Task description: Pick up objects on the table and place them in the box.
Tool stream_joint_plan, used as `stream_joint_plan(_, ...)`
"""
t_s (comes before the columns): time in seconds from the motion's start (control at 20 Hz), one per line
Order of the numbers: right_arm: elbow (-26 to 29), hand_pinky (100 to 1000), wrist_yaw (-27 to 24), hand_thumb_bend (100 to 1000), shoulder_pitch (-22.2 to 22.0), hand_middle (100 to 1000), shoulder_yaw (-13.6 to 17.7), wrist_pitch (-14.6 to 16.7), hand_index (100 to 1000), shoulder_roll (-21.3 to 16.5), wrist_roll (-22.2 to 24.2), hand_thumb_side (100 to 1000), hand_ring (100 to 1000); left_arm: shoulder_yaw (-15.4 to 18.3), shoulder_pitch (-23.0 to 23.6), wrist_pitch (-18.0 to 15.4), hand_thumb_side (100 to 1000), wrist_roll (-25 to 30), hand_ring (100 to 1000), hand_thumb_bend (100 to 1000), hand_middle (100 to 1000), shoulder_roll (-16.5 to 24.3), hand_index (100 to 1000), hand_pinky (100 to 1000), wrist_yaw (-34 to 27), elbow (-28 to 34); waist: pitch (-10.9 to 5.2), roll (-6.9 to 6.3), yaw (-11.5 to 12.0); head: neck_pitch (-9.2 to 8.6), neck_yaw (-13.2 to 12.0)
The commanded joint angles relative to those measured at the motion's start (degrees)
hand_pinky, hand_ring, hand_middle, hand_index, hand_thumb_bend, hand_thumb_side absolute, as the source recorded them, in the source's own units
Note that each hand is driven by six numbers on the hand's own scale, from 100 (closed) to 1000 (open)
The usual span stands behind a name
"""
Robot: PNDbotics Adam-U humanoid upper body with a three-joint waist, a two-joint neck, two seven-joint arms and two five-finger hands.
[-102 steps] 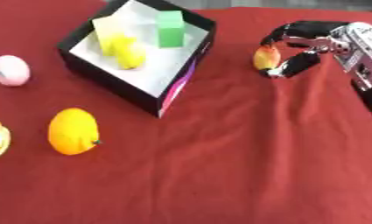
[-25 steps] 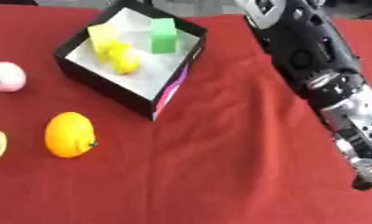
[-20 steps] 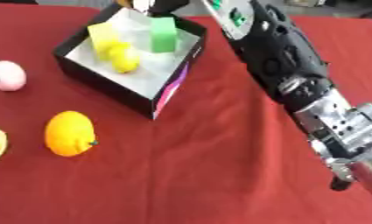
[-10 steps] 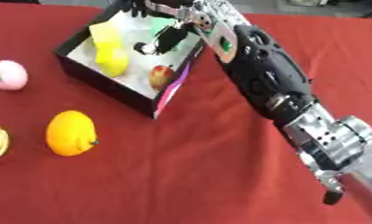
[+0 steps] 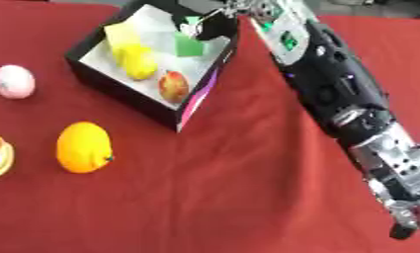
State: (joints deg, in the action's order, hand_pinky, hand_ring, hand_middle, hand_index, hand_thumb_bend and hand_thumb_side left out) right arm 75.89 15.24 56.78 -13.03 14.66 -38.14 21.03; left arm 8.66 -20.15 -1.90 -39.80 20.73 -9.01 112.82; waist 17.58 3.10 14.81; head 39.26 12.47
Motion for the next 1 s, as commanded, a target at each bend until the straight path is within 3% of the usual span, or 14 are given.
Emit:
stream_joint_plan(0.05, 7.69, 987, -9.29, 100, -2.19, 856, 2.77, -2.94, 957, -6.88, -0.58, 253, 859, 0.3, -0.05, 0.23, 509, 0.58, 784, 340, 723, 2.2, 749, 710, -0.26, -0.04, -1.29, -0.33, -0.47, 0.13, -1.92)
stream_joint_plan(0.15, 13.12, 986, -14.12, 100, -6.42, 844, 4.86, -4.59, 950, -10.59, -2.2, 276, 858, 0.26, 0.09, 0.37, 512, 0.87, 783, 338, 720, 2.5, 748, 709, -0.57, -0.45, -1.17, -0.45, -0.98, 0.06, -3.24)
stream_joint_plan(0.3, 21.57, 986, -20.29, 100, -13.87, 827, 7.9, -7.24, 944, -15.25, -4.97, 392, 849, 0.13, 0.01, 0.66, 516, 1.32, 781, 331, 716, 3.3, 747, 707, -1.14, -1.2, -1.0, -0.63, -1.66, 0.01, -4.67)
stream_joint_plan(0.5, 31.1, 984, -27.06, 100, -24.27, 799, 12.55, -10.42, 931, -18.96, -9.01, 473, 833, -0.89, -1.43, 1.7, 508, 3.46, 781, 322, 722, 6.67, 749, 707, -1.93, -2.9, -0.87, -1.01, -2.44, -0.06, -5.13)
stream_joint_plan(0.7, 37.84, 970, -29.84, 100, -33.81, 773, 17.81, -10.95, 891, -18.4, -15.36, 453, 813, -1.83, -3.59, 3.17, 495, 6.33, 782, 315, 730, 12.65, 758, 709, -1.43, -4.61, -0.69, -1.36, -3.18, -0.2, -5.31)
stream_joint_plan(0.85, 38.6, 969, -31.73, 100, -38.73, 761, 20.41, -9.67, 884, -15.65, -19.8, 527, 798, -3.14, -5.64, 4.99, 474, 11.35, 787, 316, 740, 18.47, 782, 718, 0.48, -5.98, -0.75, -1.75, -3.63, -0.17, -5.2)
stream_joint_plan(1.0, 38.69, 974, -33.85, 100, -42.28, 763, 22.39, -8.83, 886, -13.04, -23.41, 525, 799, -4.63, -7.83, 7.03, 451, 18.06, 792, 332, 746, 25.03, 785, 727, 1.95, -7.98, -0.86, -2.15, -4.05, -0.16, -5.19)
